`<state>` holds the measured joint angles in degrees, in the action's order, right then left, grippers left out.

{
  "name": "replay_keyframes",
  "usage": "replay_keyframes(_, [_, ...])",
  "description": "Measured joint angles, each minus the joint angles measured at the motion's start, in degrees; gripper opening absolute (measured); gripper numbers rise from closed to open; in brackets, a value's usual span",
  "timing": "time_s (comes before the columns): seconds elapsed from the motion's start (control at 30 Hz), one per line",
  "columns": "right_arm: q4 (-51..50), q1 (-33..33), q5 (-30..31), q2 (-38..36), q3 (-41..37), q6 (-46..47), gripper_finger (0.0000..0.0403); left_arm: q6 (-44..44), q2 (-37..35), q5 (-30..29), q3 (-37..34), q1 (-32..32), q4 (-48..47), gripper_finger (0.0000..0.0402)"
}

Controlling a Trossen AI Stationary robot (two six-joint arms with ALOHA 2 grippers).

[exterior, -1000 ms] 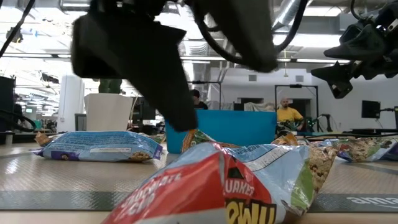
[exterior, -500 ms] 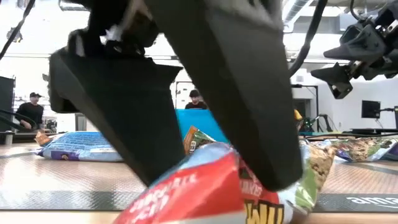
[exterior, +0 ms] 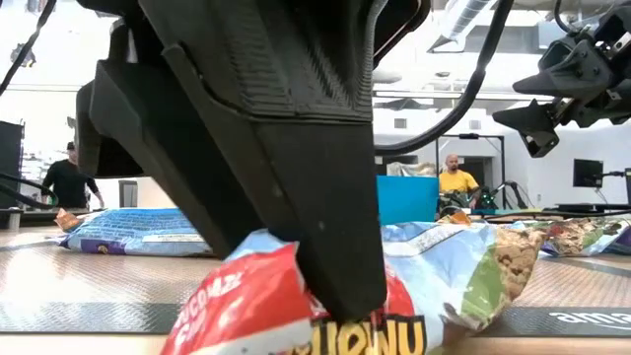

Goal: Pick and place Granola Bars by type
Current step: Put the red granola bar into the top transparent bin

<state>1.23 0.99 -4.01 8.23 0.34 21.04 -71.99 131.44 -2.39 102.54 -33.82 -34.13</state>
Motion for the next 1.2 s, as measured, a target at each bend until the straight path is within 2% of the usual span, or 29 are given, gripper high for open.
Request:
replay_keyframes(0.13, [-0.02, 0.00, -0.02, 0.00, 0.02, 0.00, 0.0221, 0.18, -0.01, 0.14, 0.00, 0.01, 0.01, 0.0038])
replay_keyframes(0.43, [-0.04, 0.00, -0.02, 0.00, 0.02, 0.00, 0.0221, 0.17, 0.00, 0.20, 0.00, 0.02, -0.01, 0.0062])
replay_keyframes(0.73, [-0.04, 0.00, -0.02, 0.00, 0.00, 0.00, 0.0221, 0.17, 0.00, -1.09, 0.00, 0.00, 1.07, 0.0039])
replay_keyframes(1.07, [-0.04, 0.00, -0.04, 0.00, 0.02, 0.00, 0.0221, -0.24, -0.21, -5.06, 0.00, -0.86, 5.02, 0.0039])
replay_keyframes(1.2, [-0.04, 0.00, -0.04, 0.00, 0.02, 0.00, 0.0221, -0.24, -1.70, -8.30, 0.00, -1.27, 5.22, 0.0039])
